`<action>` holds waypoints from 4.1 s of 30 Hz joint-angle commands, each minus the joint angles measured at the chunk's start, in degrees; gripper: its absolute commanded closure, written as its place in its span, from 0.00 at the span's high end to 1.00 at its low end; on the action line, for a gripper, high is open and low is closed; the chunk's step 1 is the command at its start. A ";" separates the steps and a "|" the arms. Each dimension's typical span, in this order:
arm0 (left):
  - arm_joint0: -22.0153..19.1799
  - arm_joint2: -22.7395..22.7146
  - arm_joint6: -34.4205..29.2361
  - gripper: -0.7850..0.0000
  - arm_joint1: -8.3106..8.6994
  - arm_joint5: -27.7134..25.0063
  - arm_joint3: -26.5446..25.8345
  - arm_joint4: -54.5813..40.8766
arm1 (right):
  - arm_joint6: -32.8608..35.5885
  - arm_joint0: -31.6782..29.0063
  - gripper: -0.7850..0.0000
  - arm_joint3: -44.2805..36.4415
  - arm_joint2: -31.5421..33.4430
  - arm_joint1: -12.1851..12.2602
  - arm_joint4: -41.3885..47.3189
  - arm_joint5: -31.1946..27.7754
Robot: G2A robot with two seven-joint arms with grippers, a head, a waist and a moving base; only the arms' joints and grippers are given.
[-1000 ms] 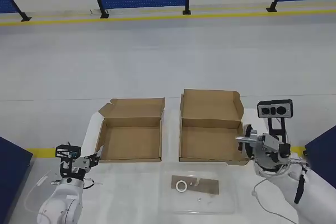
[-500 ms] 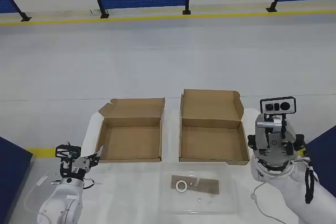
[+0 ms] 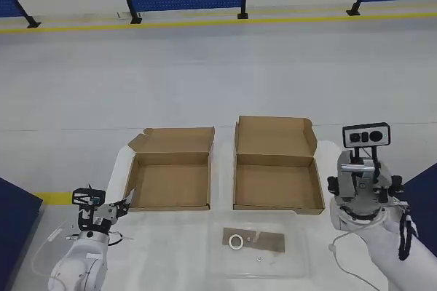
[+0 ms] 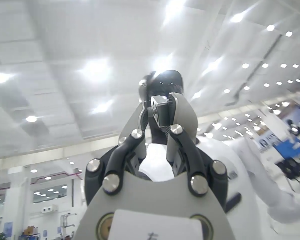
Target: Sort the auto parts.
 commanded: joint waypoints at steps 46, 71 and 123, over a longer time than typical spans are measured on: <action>0.00 0.00 0.00 1.00 0.00 0.00 0.00 0.00 | 2.97 -8.47 0.00 -3.86 10.50 -6.48 -0.63 4.25; 0.00 0.00 0.00 1.00 0.00 0.00 0.00 0.00 | 4.96 -21.72 0.00 -2.51 33.54 -4.86 -34.75 19.87; 0.00 0.00 0.00 1.00 0.00 0.00 0.00 0.00 | 9.15 -3.13 0.00 -0.29 19.39 -1.92 -100.65 54.58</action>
